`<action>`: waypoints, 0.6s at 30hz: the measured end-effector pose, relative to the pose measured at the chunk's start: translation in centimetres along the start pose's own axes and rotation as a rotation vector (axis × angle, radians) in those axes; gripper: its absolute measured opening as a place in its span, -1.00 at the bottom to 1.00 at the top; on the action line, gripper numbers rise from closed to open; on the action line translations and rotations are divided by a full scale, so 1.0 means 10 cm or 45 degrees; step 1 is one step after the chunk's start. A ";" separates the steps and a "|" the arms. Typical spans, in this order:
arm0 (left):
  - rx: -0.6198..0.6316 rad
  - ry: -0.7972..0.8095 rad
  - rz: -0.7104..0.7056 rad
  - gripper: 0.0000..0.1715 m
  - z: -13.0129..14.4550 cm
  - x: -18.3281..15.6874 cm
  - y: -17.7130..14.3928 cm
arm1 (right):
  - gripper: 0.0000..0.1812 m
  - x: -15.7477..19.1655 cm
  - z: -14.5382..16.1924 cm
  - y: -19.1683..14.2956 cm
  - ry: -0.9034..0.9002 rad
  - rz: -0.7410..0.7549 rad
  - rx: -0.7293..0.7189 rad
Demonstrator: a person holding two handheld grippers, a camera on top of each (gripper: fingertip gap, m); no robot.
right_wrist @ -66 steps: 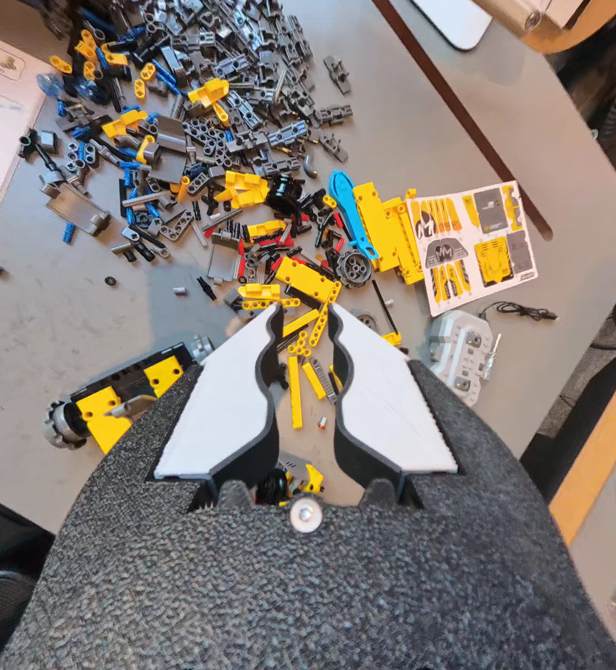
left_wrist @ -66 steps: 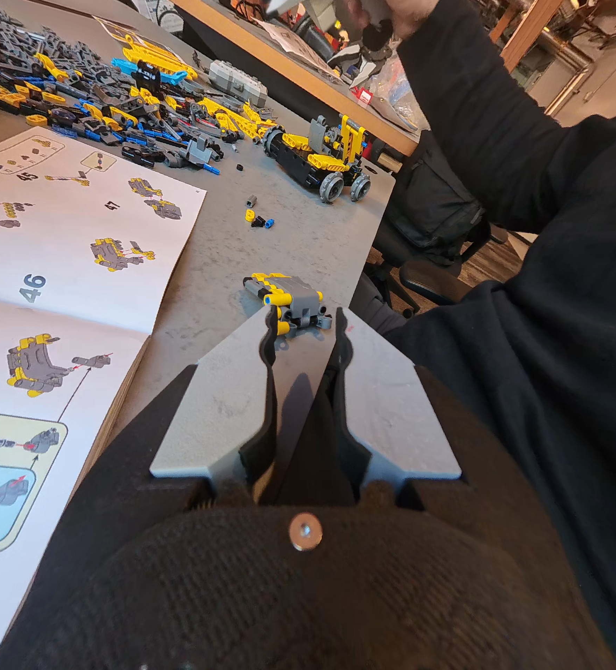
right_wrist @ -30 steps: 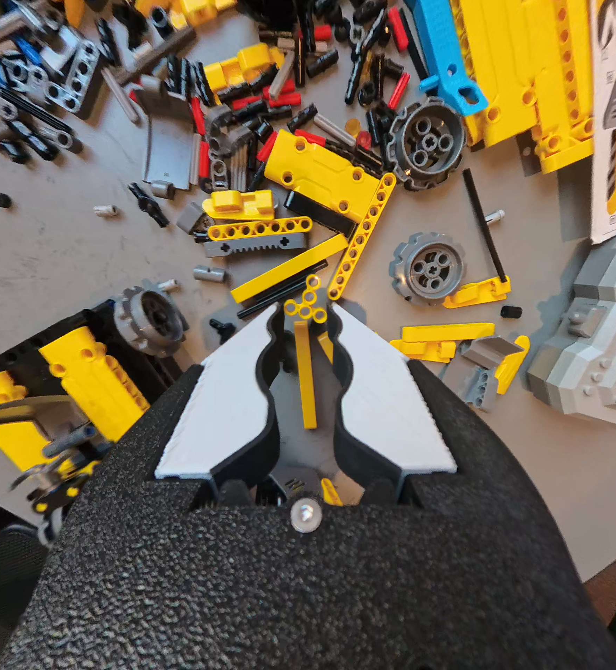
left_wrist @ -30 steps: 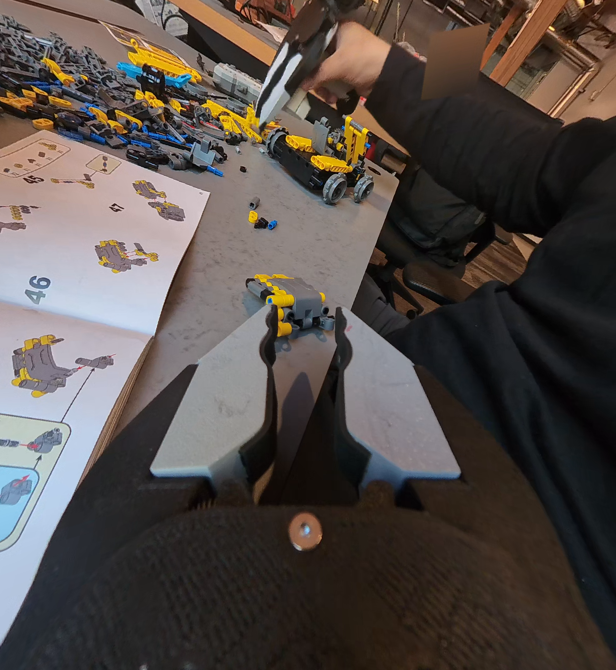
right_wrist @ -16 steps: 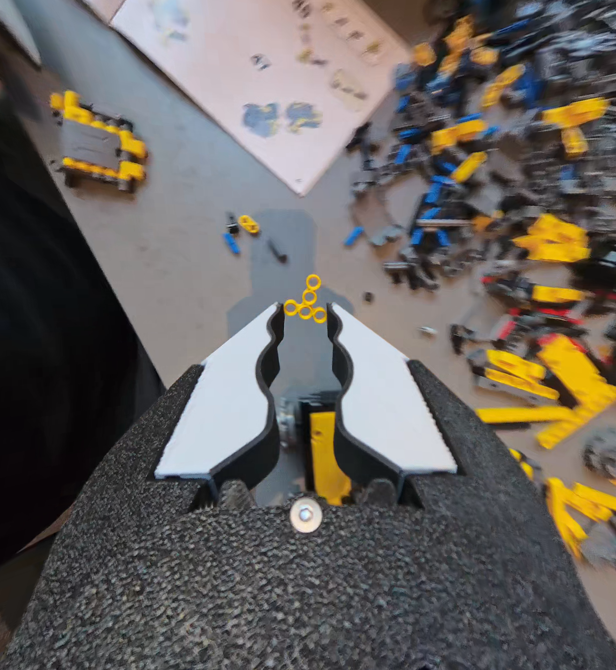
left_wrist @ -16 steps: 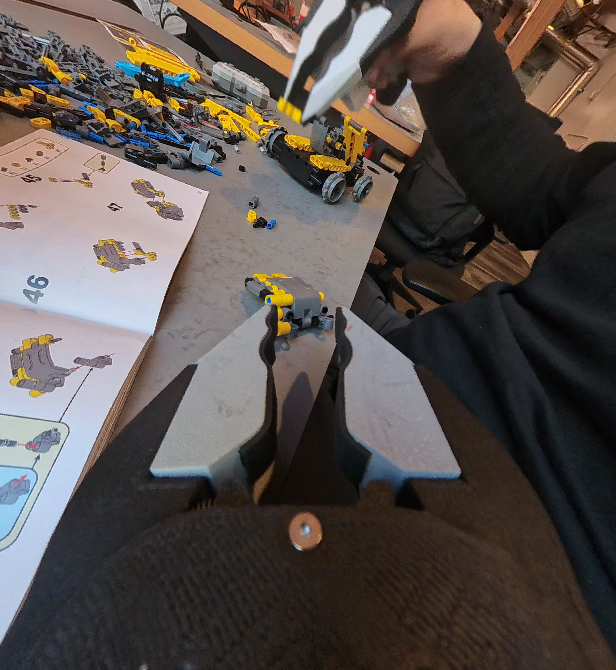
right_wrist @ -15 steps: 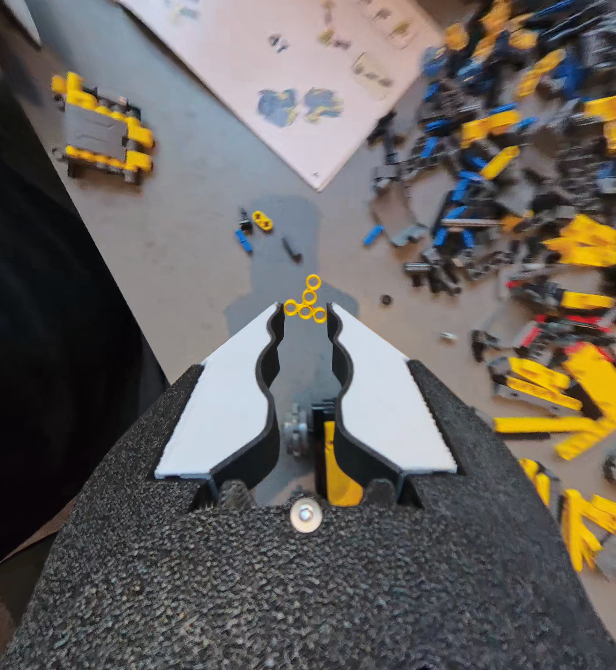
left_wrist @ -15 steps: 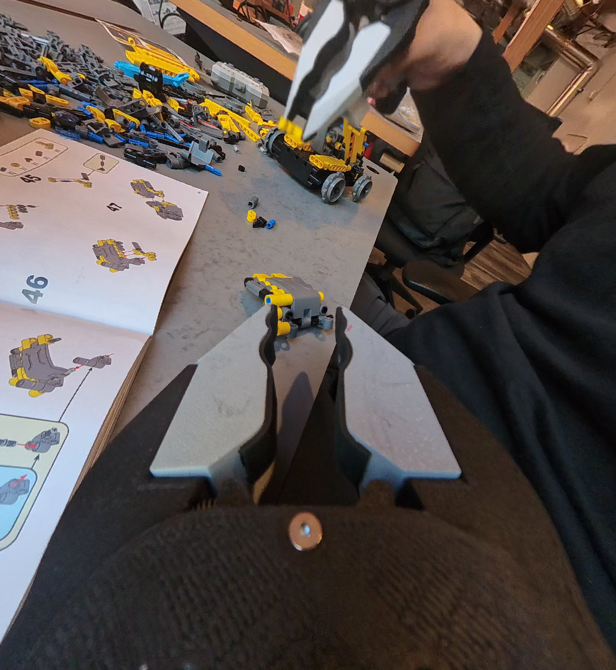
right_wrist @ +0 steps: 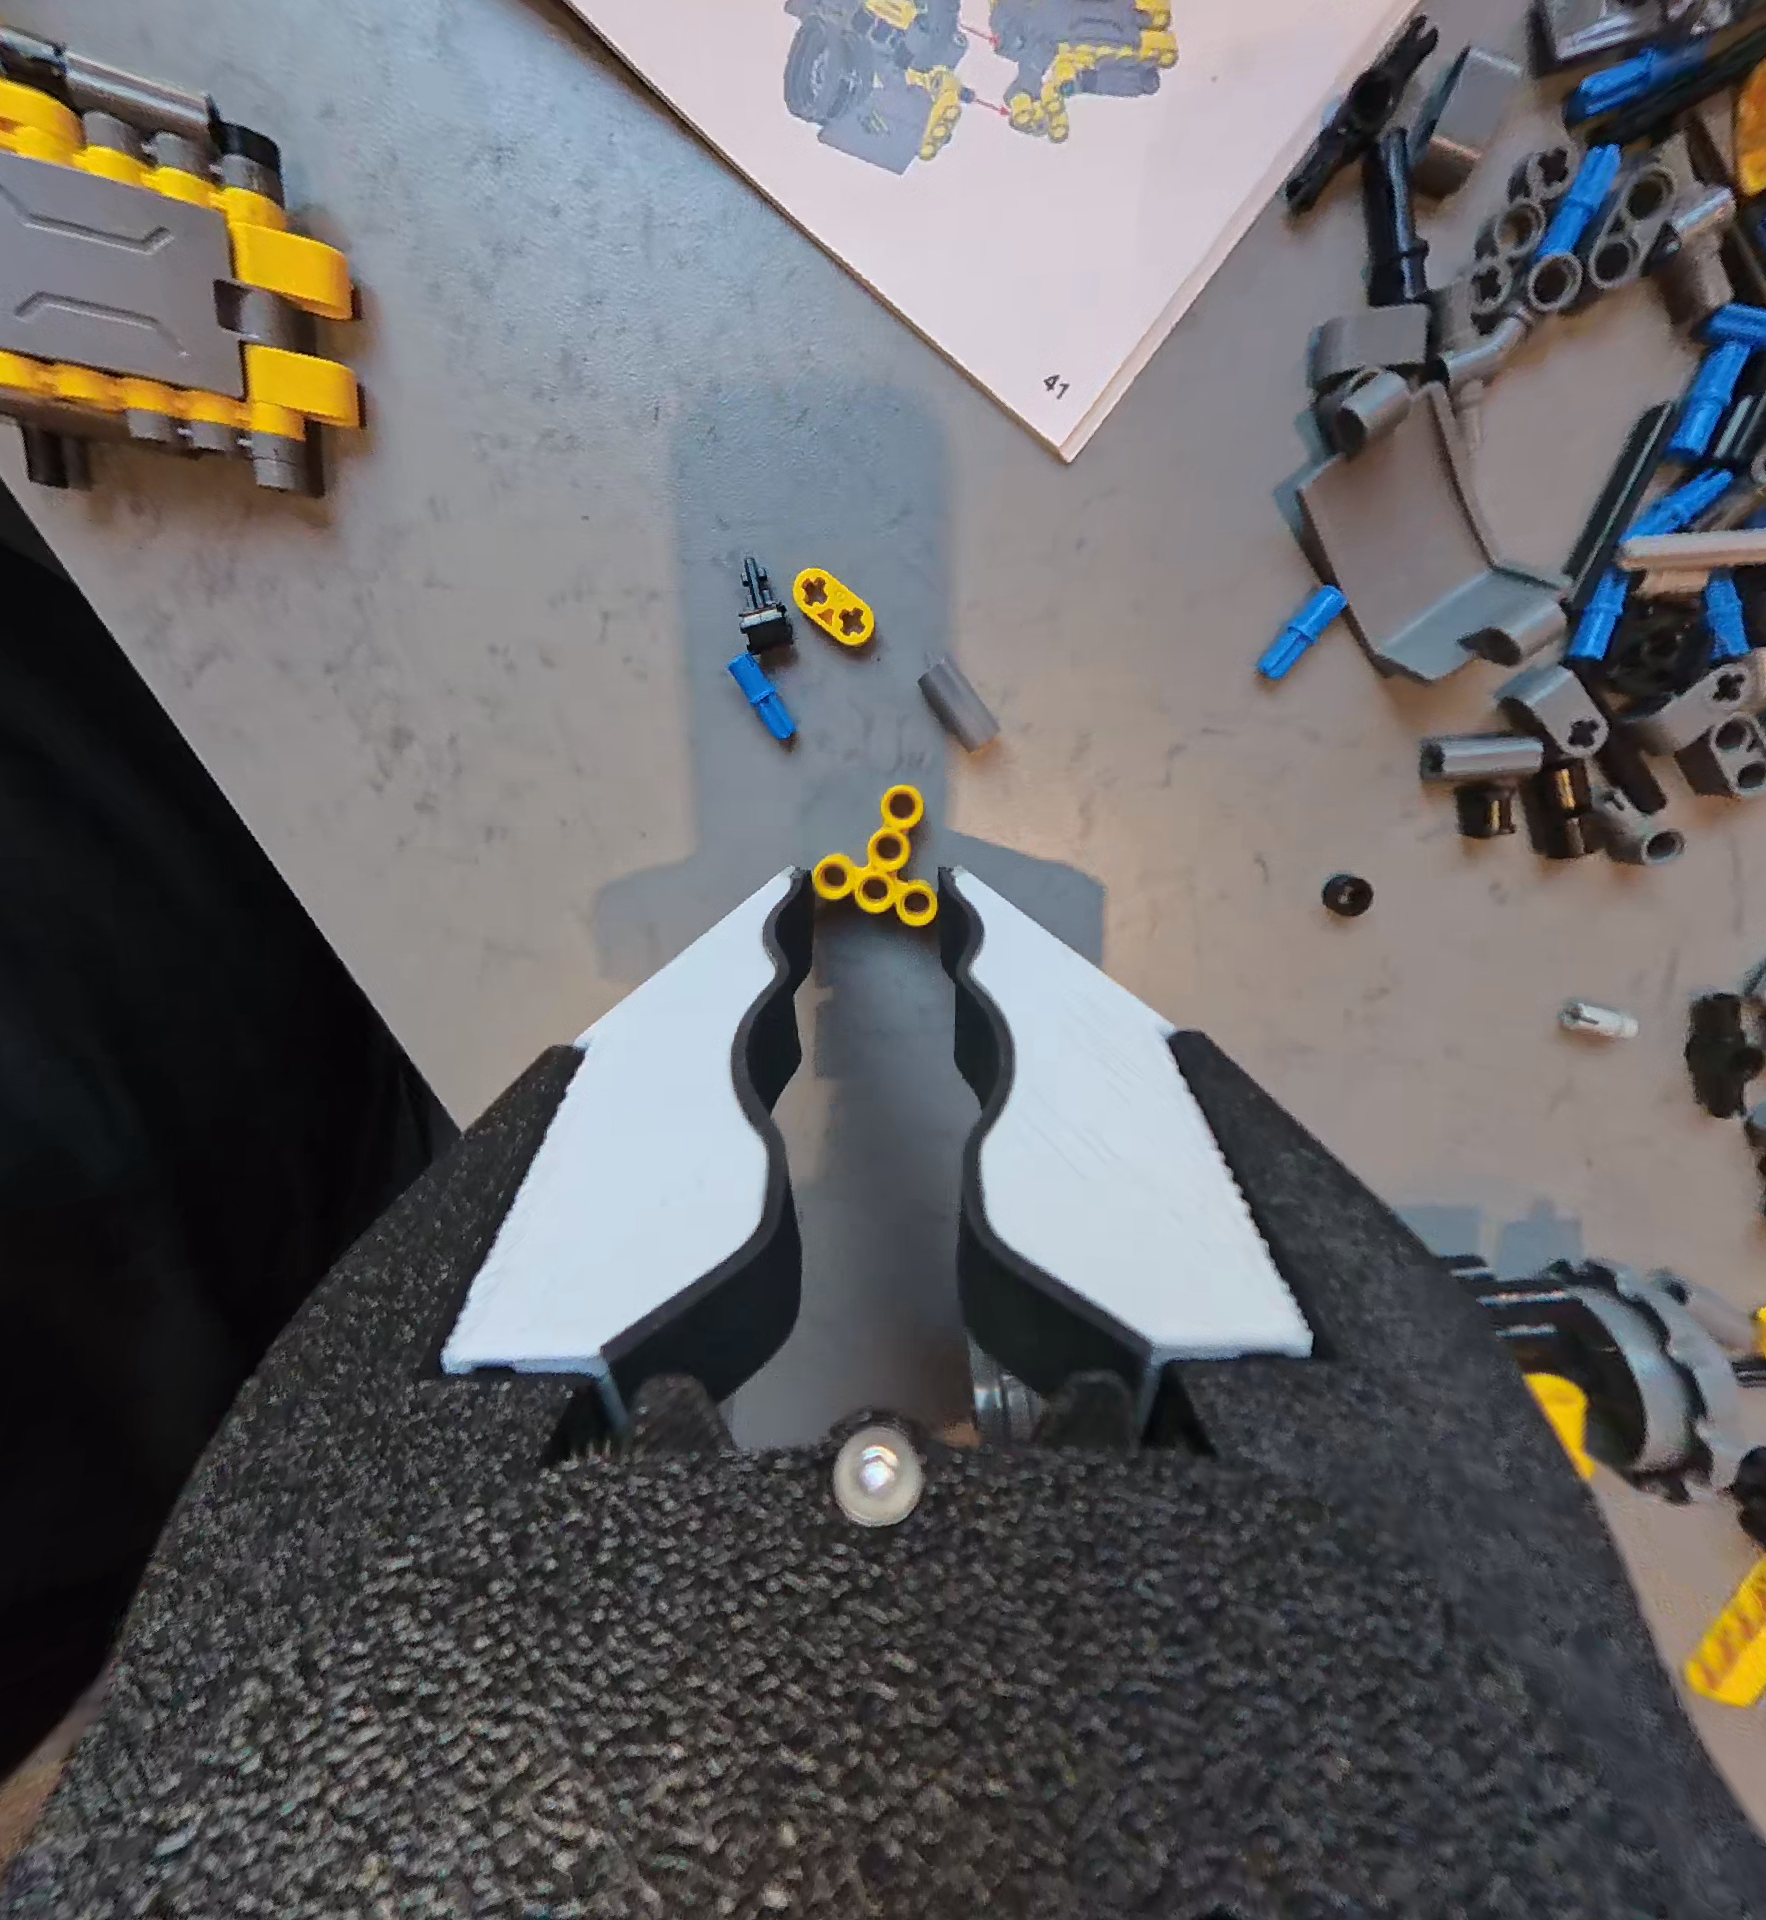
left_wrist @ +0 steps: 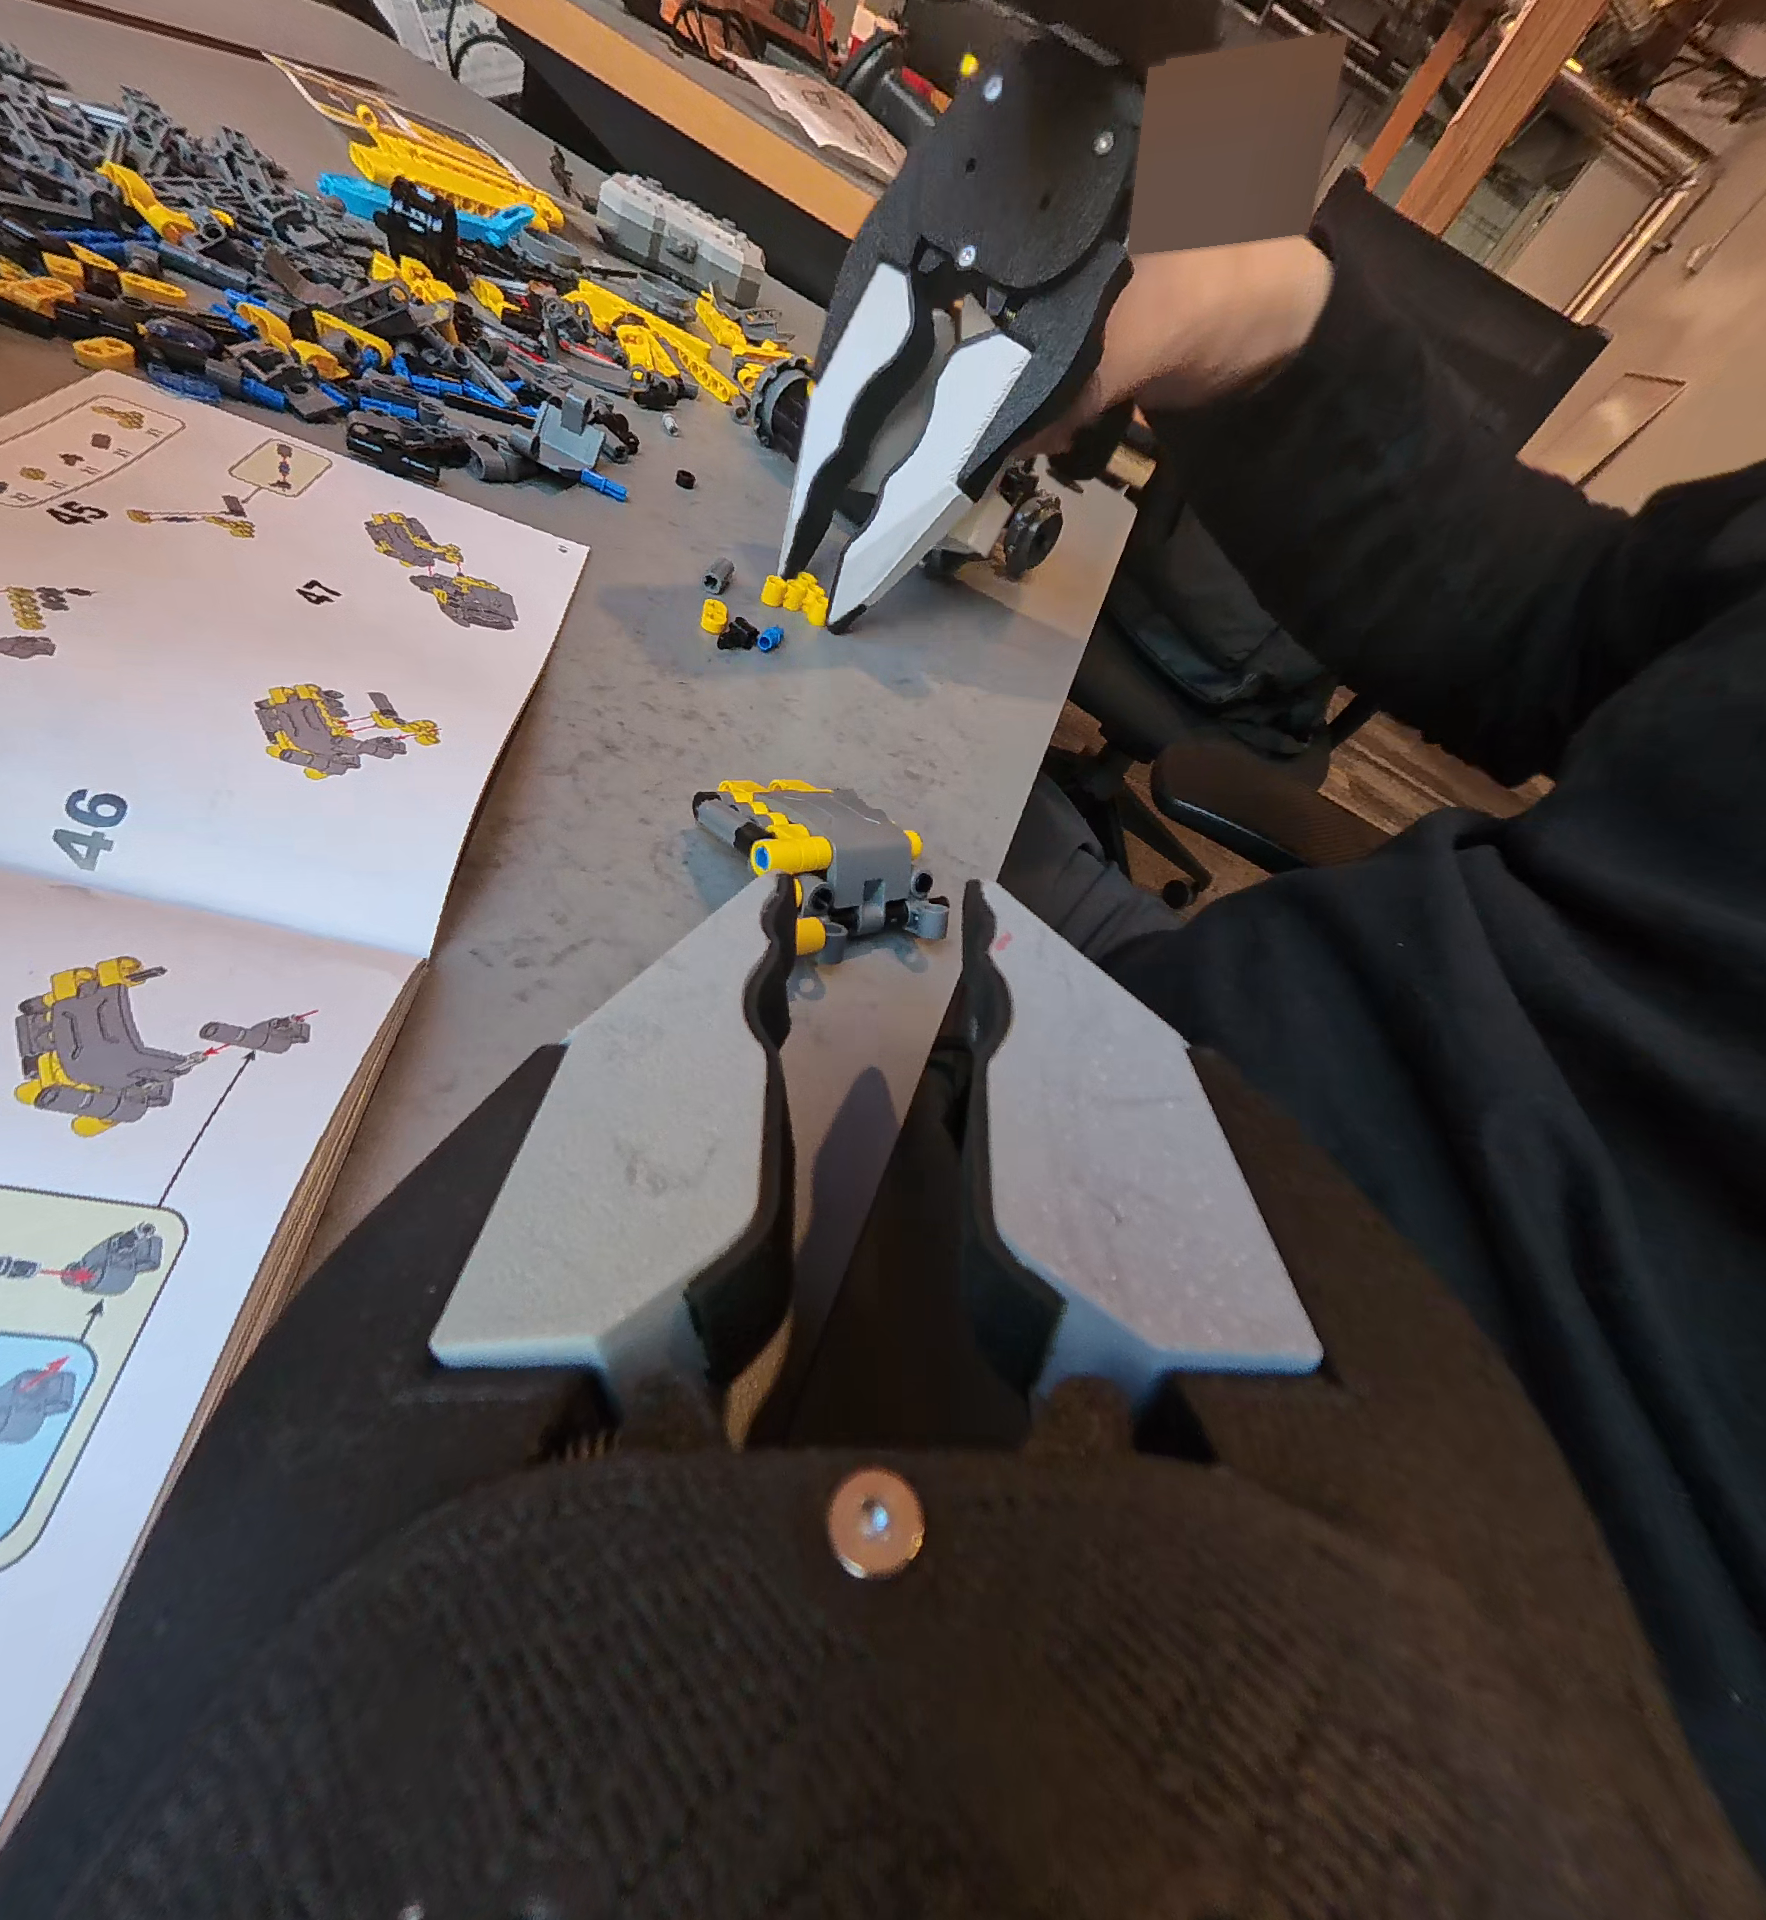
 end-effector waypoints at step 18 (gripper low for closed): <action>-0.007 0.014 -0.019 -0.69 -0.01 0.02 0.01 | -0.78 0.07 -0.10 -0.27 0.118 0.061 -0.299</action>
Point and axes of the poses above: each gripper's, where its closed fingertips meet, y out along the fingers, z out of its underside, x = y × z across the jaws, the point moved 3 cm from there along -y, back along the fingers, and after that the axes turned 7 degrees about z, right-handed, at the moved point
